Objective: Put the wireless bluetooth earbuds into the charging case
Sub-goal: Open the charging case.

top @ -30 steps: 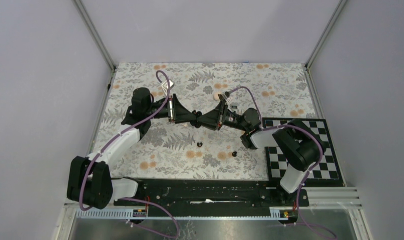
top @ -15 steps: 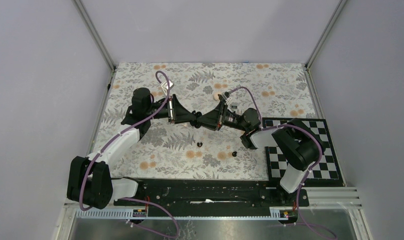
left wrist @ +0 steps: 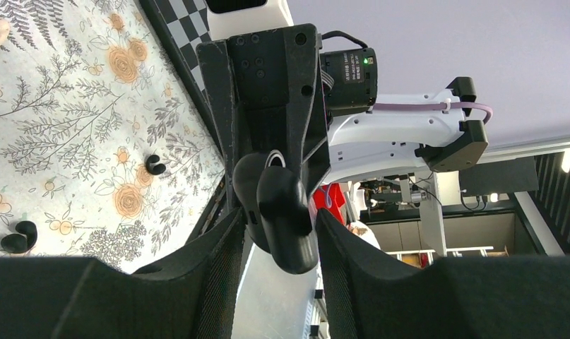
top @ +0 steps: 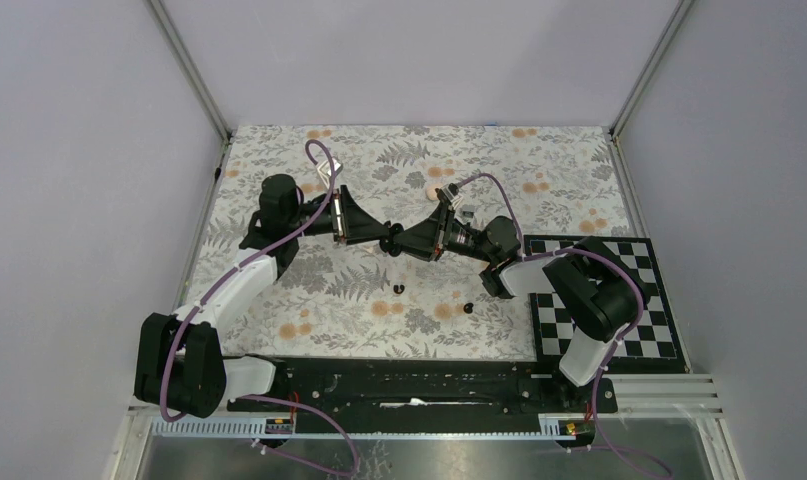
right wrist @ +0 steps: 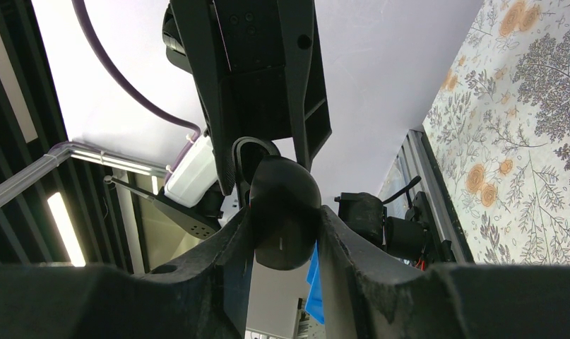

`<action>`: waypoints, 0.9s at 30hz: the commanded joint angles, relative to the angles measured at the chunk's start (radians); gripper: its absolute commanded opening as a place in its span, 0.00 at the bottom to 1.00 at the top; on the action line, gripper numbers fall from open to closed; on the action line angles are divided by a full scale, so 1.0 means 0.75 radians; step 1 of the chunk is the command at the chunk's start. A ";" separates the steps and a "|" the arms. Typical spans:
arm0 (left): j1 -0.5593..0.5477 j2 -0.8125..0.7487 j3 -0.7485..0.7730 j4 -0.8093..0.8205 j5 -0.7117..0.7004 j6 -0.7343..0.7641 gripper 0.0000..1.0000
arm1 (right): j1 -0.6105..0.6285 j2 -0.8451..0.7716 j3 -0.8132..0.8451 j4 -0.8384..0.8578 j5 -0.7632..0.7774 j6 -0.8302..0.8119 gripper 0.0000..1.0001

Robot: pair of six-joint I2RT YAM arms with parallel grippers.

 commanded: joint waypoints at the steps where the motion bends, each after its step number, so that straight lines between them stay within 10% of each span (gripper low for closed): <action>1: 0.008 -0.030 0.003 0.102 0.014 -0.028 0.44 | -0.003 -0.007 0.035 0.213 -0.017 -0.001 0.00; 27: 0.008 0.034 0.004 0.118 0.038 -0.033 0.39 | -0.001 0.004 0.040 0.214 -0.011 0.000 0.00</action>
